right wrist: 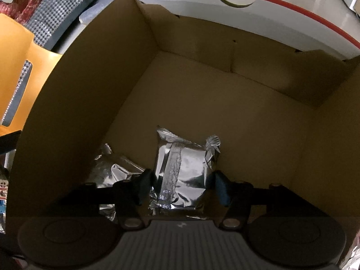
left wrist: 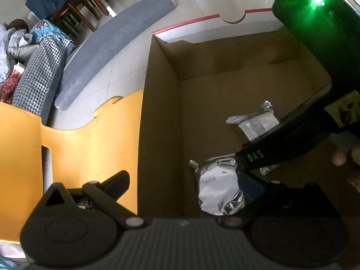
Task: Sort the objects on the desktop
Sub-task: 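Lift the silver packet with the right gripper out of the box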
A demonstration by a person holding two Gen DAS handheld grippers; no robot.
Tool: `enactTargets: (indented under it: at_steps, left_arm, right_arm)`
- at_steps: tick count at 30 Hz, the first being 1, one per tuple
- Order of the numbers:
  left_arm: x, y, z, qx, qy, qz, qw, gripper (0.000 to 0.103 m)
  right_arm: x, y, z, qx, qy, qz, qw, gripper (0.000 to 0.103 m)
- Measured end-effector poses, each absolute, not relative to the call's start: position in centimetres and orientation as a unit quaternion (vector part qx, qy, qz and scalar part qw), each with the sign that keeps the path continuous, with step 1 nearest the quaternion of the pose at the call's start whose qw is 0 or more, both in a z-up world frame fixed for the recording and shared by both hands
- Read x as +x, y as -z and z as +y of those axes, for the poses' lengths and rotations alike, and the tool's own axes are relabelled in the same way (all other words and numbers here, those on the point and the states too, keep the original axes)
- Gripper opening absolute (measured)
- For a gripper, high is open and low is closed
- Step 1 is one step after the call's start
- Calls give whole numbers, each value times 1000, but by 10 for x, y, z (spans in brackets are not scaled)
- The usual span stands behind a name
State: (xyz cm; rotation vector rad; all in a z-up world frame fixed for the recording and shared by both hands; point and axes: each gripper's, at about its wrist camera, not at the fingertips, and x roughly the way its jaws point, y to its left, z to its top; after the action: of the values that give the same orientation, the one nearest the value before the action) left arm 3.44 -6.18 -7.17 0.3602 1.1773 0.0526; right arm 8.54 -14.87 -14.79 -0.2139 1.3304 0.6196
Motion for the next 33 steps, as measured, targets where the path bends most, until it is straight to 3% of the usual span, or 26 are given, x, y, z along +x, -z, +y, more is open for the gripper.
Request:
enactTargets:
  at_steps: [33]
  left_arm:
    - [37, 15, -102, 83, 71, 471, 875, 103]
  right_arm:
    - [73, 31, -239, -2, -295, 512, 807, 57]
